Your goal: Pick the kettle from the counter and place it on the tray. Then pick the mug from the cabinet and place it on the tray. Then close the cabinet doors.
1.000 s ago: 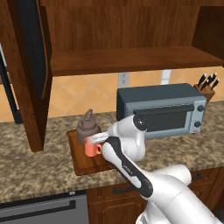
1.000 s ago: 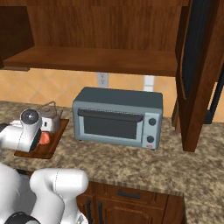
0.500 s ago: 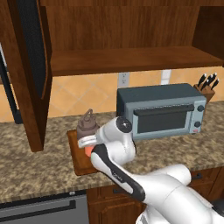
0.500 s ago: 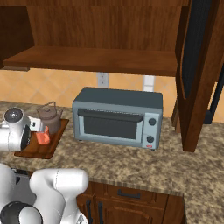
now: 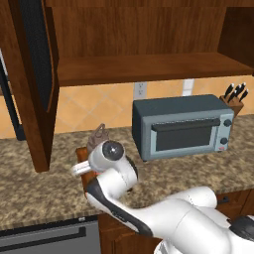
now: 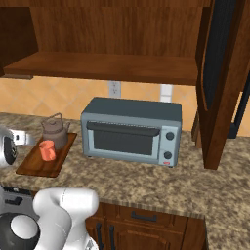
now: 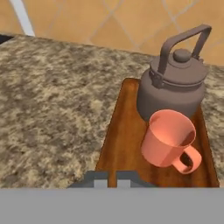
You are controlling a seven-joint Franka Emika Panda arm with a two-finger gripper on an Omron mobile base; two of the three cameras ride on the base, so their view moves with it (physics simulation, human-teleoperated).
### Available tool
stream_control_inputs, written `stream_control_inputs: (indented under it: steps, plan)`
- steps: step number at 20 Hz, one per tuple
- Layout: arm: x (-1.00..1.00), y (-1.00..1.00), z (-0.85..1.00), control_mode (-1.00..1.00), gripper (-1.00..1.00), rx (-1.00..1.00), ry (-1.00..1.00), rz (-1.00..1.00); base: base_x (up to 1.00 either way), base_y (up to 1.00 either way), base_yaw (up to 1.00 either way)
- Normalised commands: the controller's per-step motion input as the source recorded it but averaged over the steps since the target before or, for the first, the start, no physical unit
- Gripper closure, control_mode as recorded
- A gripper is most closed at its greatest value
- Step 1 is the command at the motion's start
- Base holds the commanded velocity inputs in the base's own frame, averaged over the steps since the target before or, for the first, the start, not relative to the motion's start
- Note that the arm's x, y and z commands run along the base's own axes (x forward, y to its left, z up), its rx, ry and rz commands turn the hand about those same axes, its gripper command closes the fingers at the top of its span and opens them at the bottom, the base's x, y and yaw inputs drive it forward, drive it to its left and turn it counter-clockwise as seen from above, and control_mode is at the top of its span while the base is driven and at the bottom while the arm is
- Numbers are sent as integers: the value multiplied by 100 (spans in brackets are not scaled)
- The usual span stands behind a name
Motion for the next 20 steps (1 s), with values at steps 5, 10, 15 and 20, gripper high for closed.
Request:
stream_control_inputs:
  steps: [5, 10, 15, 20]
  plan:
    - [-2, 58, 0, -100, 100, -33, -36, 0, 0, 0, 0]
    - [-7, 53, 36, -100, 100, -29, -37, -2, 0, 0, 0]
    - [-30, 49, 86, -100, 100, -19, -13, -9, 0, 0, 0]
    - [-6, 14, 8, -100, 100, -9, -5, -3, 0, 0, 0]
